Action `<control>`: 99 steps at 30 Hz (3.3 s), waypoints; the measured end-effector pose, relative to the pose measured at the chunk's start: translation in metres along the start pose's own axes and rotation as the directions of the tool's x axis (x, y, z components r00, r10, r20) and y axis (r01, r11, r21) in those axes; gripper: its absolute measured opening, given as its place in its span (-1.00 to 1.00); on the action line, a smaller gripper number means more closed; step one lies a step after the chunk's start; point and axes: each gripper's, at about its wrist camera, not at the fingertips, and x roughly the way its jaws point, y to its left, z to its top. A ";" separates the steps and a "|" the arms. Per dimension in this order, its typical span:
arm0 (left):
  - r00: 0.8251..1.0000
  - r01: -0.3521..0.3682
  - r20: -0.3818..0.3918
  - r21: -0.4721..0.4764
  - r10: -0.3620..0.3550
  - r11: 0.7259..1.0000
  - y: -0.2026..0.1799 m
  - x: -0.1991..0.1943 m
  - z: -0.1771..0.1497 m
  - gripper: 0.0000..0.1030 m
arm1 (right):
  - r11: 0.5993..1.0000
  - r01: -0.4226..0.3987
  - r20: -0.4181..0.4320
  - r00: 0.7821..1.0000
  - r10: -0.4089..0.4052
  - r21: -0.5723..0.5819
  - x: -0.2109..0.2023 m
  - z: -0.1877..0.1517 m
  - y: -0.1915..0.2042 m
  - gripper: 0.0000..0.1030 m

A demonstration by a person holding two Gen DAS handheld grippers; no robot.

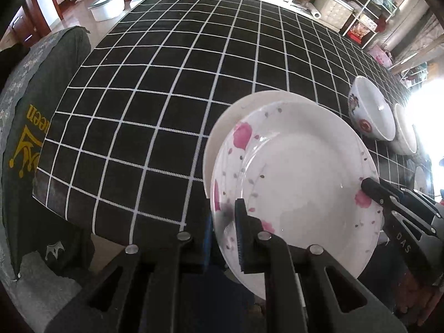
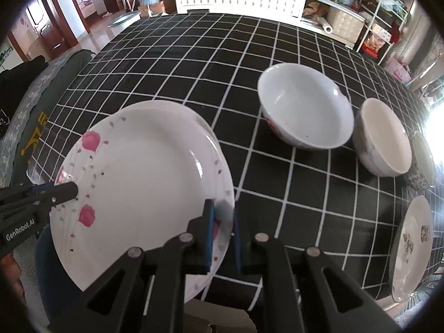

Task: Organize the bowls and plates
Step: 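Lift the pink-flowered plate onto the plain white plate and open grippers, then move both grippers to the cartoon-print plate and close on its rim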

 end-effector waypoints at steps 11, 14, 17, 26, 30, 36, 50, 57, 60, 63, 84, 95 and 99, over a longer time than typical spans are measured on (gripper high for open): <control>1.000 -0.014 -0.004 0.014 0.014 1.000 0.004 0.013 0.016 -0.77 | 1.000 0.012 -0.018 1.000 -0.012 -0.006 0.015 0.011 0.004 -0.69; 1.000 -0.020 -0.001 0.014 0.020 1.000 0.004 0.015 0.018 -0.77 | 1.000 0.016 -0.025 1.000 -0.016 -0.007 0.019 0.013 0.005 -0.68; 1.000 -0.025 -0.001 0.010 0.025 1.000 0.005 0.018 0.019 -0.77 | 1.000 0.019 -0.024 1.000 -0.019 -0.014 0.021 0.014 0.007 -0.68; 1.000 -0.028 0.014 0.011 0.028 1.000 0.008 0.018 0.019 -0.77 | 0.999 0.023 -0.014 1.000 -0.023 -0.024 0.022 0.015 0.007 -0.68; 0.998 -0.044 0.052 0.021 0.043 0.999 0.005 0.002 0.016 -0.77 | 0.997 0.067 0.039 0.997 -0.065 -0.033 0.008 0.012 0.009 -0.68; 0.993 -0.049 0.108 0.054 0.043 0.997 -0.006 -0.029 0.006 -0.77 | 0.998 0.058 0.100 0.994 -0.055 -0.029 -0.024 0.006 0.008 -0.68; 0.969 -0.012 0.244 0.162 -0.028 0.987 -0.072 -0.110 -0.026 -0.77 | 0.999 0.050 0.246 0.968 -0.053 0.021 -0.110 -0.023 -0.017 -0.67; 0.952 -0.015 0.301 0.228 -0.055 0.974 -0.117 -0.143 -0.043 -0.74 | 0.998 0.025 0.304 0.952 -0.040 0.053 -0.144 -0.041 -0.046 -0.67; 0.944 -0.007 0.320 0.262 -0.080 0.965 -0.141 -0.153 -0.049 -0.73 | 0.998 0.027 0.313 0.949 -0.046 0.065 -0.154 -0.048 -0.060 -0.67; 0.938 0.005 0.330 0.287 -0.103 0.958 -0.164 -0.158 -0.053 -0.72 | 0.996 0.033 0.319 0.946 -0.056 0.077 -0.162 -0.055 -0.078 -0.66; 0.963 0.054 0.217 0.435 -0.162 0.899 -0.303 -0.108 -0.050 -0.58 | 0.951 0.068 0.261 0.954 -0.151 0.301 -0.160 -0.109 -0.222 -0.33; 0.987 0.095 0.069 0.489 -0.147 0.867 -0.363 -0.052 -0.054 -0.54 | 0.921 0.114 0.159 0.970 -0.185 0.373 -0.135 -0.135 -0.290 -0.33; 0.988 0.121 0.024 0.486 -0.151 0.866 -0.373 -0.033 -0.056 -0.53 | 0.909 0.120 0.117 0.977 -0.180 0.400 -0.119 -0.146 -0.310 -0.33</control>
